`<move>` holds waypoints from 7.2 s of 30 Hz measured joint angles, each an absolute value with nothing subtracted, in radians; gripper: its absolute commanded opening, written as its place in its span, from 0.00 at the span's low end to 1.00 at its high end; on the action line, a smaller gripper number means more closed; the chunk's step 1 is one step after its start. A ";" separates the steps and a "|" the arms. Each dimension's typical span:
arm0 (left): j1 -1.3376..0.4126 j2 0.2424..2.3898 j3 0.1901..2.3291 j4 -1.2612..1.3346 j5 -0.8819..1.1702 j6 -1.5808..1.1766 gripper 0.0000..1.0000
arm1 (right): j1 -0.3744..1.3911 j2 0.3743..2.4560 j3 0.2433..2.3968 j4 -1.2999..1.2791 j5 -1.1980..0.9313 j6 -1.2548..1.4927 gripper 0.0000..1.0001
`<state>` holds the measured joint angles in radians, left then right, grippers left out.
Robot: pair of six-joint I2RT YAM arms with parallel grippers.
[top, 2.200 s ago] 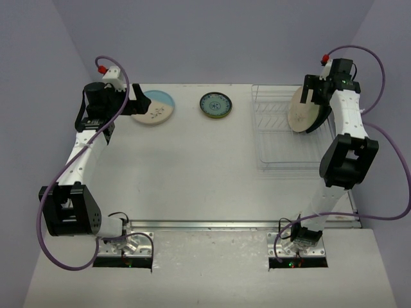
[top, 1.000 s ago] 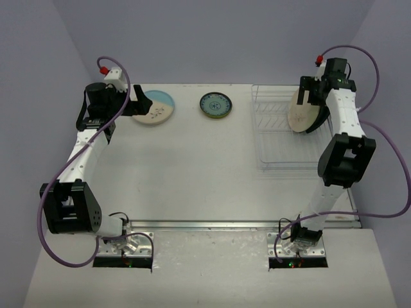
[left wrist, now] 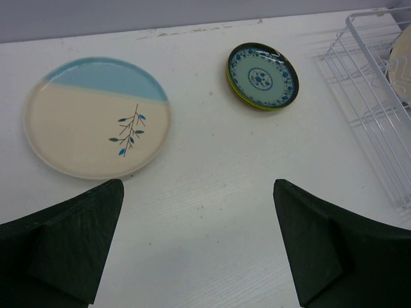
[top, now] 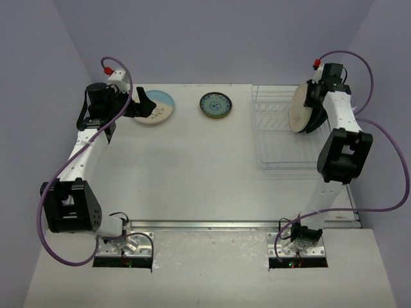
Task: Unload the plates from the dish rack
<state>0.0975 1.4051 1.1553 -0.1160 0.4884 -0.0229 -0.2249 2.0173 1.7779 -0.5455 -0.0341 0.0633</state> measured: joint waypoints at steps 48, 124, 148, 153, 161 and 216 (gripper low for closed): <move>-0.279 1.432 1.234 -0.369 1.044 0.222 0.48 | 0.406 1.466 1.401 -0.661 -0.802 0.015 0.00; 0.322 2.198 1.620 0.044 0.619 -0.458 0.32 | 0.394 1.454 1.310 -0.519 -0.280 0.093 0.99; 0.235 2.231 1.668 -0.164 0.339 -0.154 0.72 | 0.394 1.457 1.336 -0.562 -0.280 0.081 0.99; 0.225 2.231 1.685 -0.174 0.359 -0.154 0.75 | 0.394 1.457 1.336 -0.562 -0.274 0.077 0.99; 0.223 2.231 1.696 -0.158 0.366 -0.151 0.82 | 0.392 1.457 1.336 -0.563 -0.245 0.070 0.99; -0.255 1.378 1.084 0.042 0.081 0.336 0.83 | -0.272 2.103 1.958 -0.689 0.052 -0.064 0.44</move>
